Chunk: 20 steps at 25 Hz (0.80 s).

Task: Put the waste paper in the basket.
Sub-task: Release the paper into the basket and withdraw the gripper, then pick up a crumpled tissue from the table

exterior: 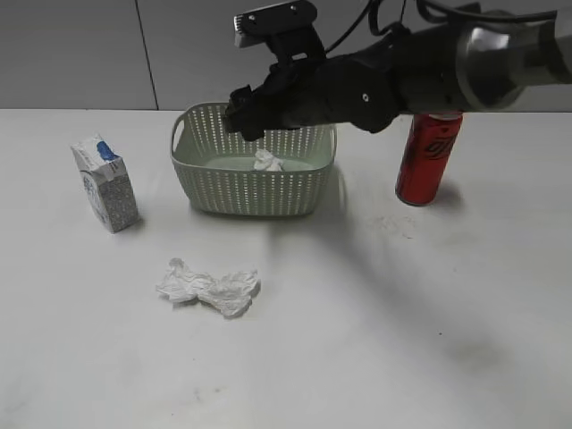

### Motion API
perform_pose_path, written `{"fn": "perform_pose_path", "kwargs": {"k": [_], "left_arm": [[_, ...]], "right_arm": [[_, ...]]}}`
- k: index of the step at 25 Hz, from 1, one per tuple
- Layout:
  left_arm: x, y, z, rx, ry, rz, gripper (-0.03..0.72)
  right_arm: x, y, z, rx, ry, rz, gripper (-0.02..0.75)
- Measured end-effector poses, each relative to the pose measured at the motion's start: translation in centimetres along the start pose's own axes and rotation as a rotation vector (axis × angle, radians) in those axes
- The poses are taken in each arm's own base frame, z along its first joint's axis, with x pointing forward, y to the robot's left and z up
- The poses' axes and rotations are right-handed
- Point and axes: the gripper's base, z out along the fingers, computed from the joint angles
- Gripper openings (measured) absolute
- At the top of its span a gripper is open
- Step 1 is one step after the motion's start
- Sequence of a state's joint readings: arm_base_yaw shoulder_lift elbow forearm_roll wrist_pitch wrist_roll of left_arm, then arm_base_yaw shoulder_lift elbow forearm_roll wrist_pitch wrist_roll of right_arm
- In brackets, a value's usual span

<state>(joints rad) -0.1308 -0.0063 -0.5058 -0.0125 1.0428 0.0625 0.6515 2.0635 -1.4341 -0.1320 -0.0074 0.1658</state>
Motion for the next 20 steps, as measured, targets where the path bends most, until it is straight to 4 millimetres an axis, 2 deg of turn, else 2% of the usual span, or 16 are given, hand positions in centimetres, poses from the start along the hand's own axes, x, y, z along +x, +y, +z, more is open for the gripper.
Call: {"fn": "perform_pose_path", "kwargs": {"k": [3,7,8,11,15,20], "left_arm": [[0.0,0.0,0.0,0.0,0.0,0.0,0.582],[0.0,0.0,0.0,0.0,-0.001,0.0,0.582],[0.0,0.0,0.0,0.0,-0.002,0.0,0.582],[-0.1,0.0,0.0,0.004,-0.003,-0.002,0.582],[-1.6,-0.2,0.6,0.035,0.045,-0.014,0.582],[-5.0,-0.8,3.4,0.13,0.132,0.012,0.582]], "right_arm": [[-2.8,0.1,-2.0,0.021,0.086,0.042,0.575],[-6.8,0.2,-6.9,0.043,0.245,0.015,0.575],[-7.2,0.2,-8.0,0.046,0.308,-0.015,0.575],[-6.6,-0.1,-10.5,0.051,0.512,-0.068,0.575],[-5.1,-1.2,-11.7,0.056,0.687,-0.067,0.573],[-3.7,-5.2,-13.9,0.094,0.729,0.055,0.573]]}}
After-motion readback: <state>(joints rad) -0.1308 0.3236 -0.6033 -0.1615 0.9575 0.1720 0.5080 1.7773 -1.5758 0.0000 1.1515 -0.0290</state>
